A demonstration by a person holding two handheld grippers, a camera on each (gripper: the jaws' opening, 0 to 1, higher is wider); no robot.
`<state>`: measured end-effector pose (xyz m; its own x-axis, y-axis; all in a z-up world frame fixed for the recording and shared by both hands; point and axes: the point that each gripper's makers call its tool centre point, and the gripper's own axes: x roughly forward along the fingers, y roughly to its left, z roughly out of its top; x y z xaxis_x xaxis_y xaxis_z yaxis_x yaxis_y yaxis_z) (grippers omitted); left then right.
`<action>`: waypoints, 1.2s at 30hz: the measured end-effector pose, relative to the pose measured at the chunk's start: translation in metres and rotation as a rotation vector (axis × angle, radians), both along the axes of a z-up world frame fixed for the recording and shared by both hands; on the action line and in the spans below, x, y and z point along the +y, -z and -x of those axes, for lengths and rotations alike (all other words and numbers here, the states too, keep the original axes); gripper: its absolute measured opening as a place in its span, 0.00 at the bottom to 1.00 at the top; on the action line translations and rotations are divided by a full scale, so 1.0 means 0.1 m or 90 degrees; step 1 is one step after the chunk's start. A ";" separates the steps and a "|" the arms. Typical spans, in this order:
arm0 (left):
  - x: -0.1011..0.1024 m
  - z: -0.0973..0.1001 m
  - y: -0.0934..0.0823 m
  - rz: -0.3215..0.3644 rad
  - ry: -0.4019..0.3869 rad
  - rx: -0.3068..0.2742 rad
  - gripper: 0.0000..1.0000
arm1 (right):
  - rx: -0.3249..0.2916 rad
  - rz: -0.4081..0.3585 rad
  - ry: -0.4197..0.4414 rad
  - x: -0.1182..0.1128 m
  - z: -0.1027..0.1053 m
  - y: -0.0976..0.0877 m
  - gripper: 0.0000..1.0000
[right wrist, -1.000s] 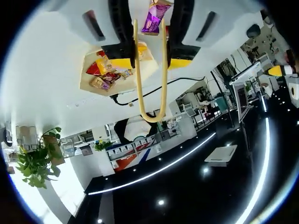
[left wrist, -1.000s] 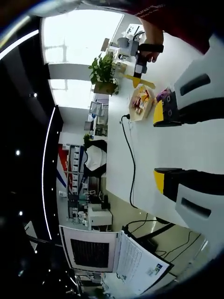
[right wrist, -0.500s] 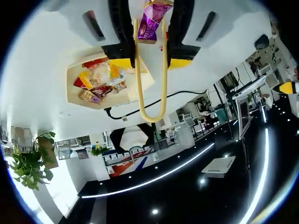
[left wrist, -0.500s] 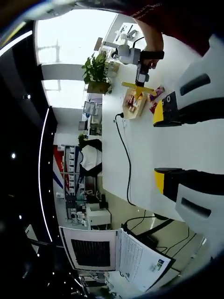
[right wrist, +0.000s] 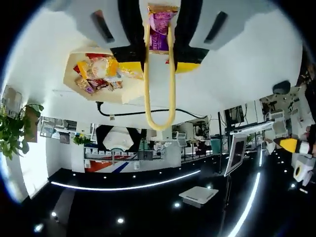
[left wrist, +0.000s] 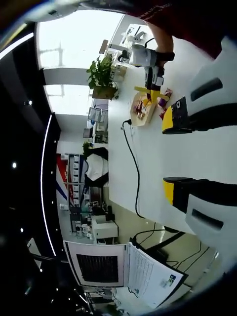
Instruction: Place the target food into the container with the food tongs after gripping and lifting it, then release it inside without dropping or visibly crushing the food.
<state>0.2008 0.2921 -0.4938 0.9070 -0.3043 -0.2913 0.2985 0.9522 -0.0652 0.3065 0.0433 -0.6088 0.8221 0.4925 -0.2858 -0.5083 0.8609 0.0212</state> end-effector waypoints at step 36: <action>-0.03 0.02 0.03 0.026 -0.004 -0.016 0.37 | -0.044 -0.247 0.175 -1.18 -0.85 -1.31 0.16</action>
